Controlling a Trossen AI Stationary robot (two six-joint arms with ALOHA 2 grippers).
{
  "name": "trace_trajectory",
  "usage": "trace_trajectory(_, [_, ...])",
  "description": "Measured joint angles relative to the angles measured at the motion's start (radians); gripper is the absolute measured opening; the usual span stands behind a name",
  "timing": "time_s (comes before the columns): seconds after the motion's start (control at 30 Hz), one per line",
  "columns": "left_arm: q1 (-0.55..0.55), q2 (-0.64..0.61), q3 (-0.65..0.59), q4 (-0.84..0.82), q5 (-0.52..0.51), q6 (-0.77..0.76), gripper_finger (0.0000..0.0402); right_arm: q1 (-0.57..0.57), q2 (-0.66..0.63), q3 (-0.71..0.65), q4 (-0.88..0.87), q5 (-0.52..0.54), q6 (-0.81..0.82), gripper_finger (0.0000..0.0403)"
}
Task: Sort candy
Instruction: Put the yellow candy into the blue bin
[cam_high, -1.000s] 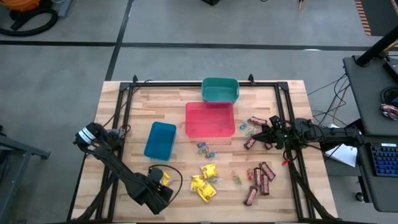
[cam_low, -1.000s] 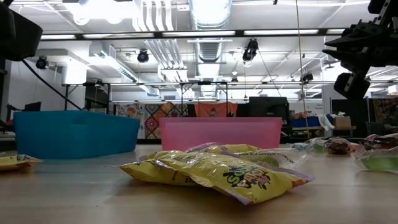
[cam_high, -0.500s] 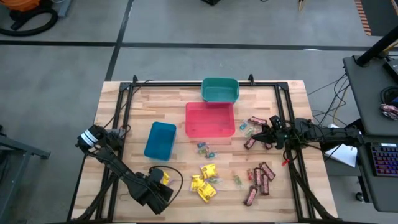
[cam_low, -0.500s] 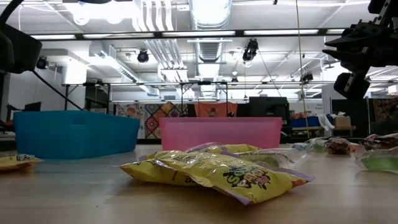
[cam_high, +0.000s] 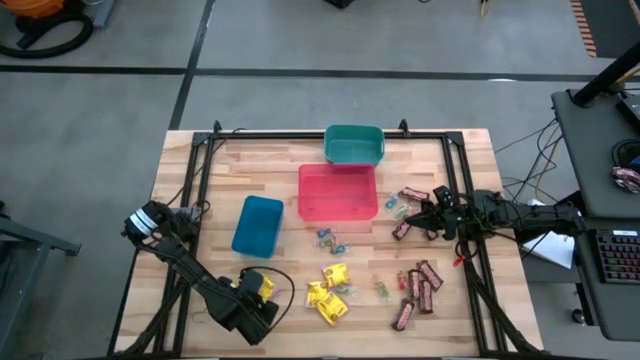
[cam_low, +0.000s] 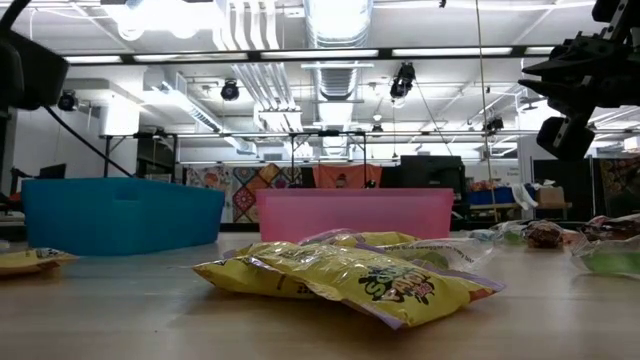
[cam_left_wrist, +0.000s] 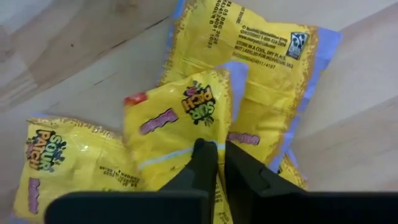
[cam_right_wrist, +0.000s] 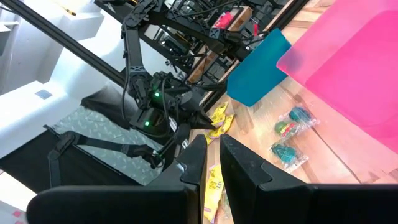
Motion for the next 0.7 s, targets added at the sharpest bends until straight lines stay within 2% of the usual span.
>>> trace_trajectory(0.3, [0.0, -0.003, 0.191, -0.299, -0.006, 0.078, 0.0001, 0.0, 0.0, 0.0, 0.0, 0.0, -0.01, 0.0038])
trace_trajectory(0.37, [-0.001, -0.009, 0.235, -0.343, -0.037, 0.118, 0.0001, 0.0, 0.0, 0.0, 0.0, 0.0, -0.011, 0.0038])
trace_trajectory(0.6, [0.019, -0.111, 0.296, -0.357, -0.367, 0.277, 0.0, 0.0, 0.0, -0.002, 0.004, 0.0, -0.01, 0.0038])
trace_trajectory(0.7, [0.043, -0.177, 0.279, -0.36, -0.46, 0.353, 0.0, 0.0, 0.0, -0.002, 0.008, 0.001, -0.01, 0.0038])
